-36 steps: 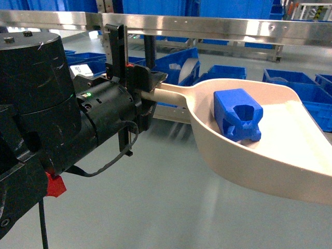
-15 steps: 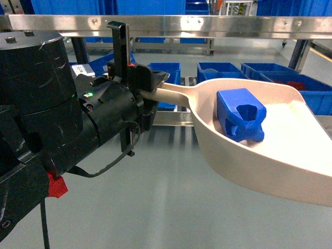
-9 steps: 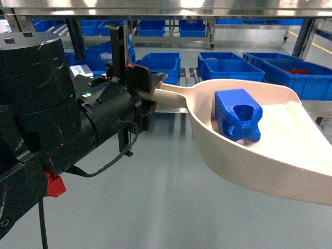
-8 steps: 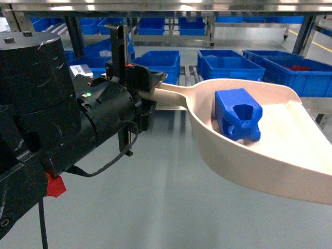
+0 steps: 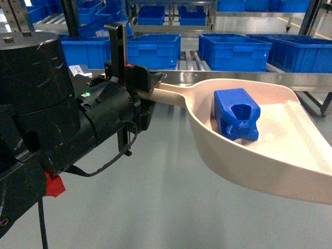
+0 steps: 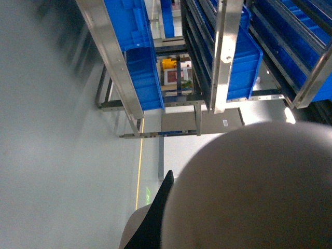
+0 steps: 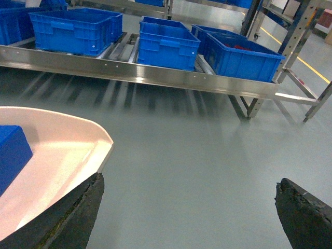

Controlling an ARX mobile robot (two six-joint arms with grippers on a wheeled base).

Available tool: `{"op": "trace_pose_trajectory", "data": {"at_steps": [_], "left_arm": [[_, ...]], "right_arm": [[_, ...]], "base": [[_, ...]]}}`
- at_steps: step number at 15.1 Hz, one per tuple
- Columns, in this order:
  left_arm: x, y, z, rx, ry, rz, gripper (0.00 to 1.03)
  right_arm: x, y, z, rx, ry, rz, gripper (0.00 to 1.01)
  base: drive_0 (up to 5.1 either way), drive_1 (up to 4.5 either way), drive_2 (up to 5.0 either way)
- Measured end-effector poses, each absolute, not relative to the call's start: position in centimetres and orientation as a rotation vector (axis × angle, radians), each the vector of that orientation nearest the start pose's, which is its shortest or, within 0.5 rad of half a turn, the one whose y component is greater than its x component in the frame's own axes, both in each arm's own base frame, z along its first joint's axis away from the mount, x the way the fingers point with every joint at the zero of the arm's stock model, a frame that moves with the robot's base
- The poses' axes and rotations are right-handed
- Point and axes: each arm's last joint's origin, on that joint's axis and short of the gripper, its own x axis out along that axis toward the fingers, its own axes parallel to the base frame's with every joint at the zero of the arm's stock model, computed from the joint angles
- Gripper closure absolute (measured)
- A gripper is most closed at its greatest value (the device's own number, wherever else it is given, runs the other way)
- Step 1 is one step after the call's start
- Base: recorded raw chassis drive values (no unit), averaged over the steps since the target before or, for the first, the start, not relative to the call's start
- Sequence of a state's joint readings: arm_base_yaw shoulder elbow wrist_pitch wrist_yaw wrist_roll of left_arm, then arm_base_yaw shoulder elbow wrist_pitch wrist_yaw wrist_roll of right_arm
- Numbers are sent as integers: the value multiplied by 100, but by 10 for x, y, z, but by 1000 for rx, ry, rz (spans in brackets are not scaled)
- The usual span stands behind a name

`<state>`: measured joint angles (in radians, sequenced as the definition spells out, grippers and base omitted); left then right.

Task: Place part in tray to right shelf

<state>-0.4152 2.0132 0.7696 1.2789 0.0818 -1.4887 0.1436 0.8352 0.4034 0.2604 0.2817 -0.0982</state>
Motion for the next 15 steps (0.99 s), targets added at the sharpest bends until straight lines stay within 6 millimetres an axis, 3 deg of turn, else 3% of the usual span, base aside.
{"op": "trace_pose_trajectory", "data": {"at_steps": [15], "left_arm": [[333, -149, 132, -1459, 343, -426, 90]], "right_arm": [[184, 19, 235, -135, 176, -128, 3]], "base": [[0, 0, 0]]}}
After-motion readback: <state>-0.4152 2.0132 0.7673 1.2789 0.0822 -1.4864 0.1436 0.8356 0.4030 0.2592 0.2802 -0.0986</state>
